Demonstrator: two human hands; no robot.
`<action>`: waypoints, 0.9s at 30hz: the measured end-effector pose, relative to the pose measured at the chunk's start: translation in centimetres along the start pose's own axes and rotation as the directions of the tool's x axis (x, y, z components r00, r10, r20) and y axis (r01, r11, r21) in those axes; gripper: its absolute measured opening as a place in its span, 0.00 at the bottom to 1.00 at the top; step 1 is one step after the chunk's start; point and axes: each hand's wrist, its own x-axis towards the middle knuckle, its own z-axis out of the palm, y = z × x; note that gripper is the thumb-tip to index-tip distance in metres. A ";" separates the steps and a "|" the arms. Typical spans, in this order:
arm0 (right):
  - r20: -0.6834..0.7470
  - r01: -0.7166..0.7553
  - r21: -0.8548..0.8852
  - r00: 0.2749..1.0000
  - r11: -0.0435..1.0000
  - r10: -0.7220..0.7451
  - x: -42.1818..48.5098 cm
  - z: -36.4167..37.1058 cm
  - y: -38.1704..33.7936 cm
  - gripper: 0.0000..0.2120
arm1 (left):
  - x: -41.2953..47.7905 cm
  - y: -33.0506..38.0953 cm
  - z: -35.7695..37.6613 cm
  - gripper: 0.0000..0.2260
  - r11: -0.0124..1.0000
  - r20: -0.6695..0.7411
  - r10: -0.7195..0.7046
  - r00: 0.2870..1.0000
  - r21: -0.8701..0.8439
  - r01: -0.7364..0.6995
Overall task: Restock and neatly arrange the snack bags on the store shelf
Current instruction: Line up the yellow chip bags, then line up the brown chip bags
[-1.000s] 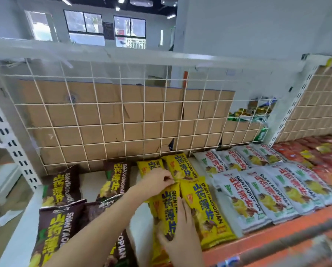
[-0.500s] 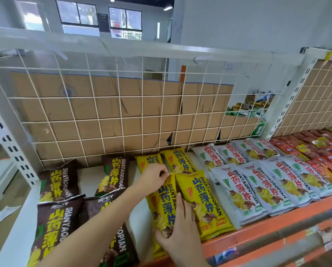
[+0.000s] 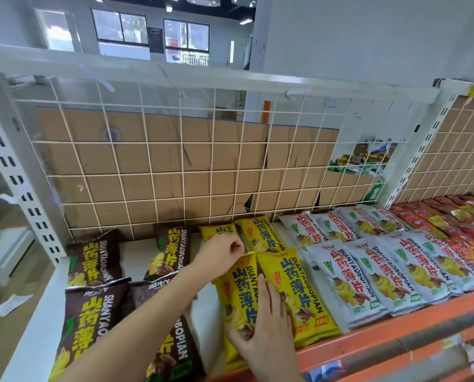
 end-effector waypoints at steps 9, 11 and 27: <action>0.049 0.254 0.056 0.965 0.966 -0.257 5.5 -0.7 -3.6 0.43 | -4.7 -7.3 -8.6 0.06 0.987 -0.289 -0.129 0.949 0.054 0.151; 0.068 0.304 0.071 0.949 0.950 -0.309 7.1 -0.2 -5.5 0.42 | -6.0 -9.7 -10.3 0.09 0.955 -0.355 -0.239 0.904 0.084 0.285; 0.329 0.283 0.091 0.897 0.955 -0.297 13.9 6.7 -14.5 0.37 | -9.3 -17.2 -10.0 0.36 0.803 -0.196 -0.544 0.816 0.164 0.574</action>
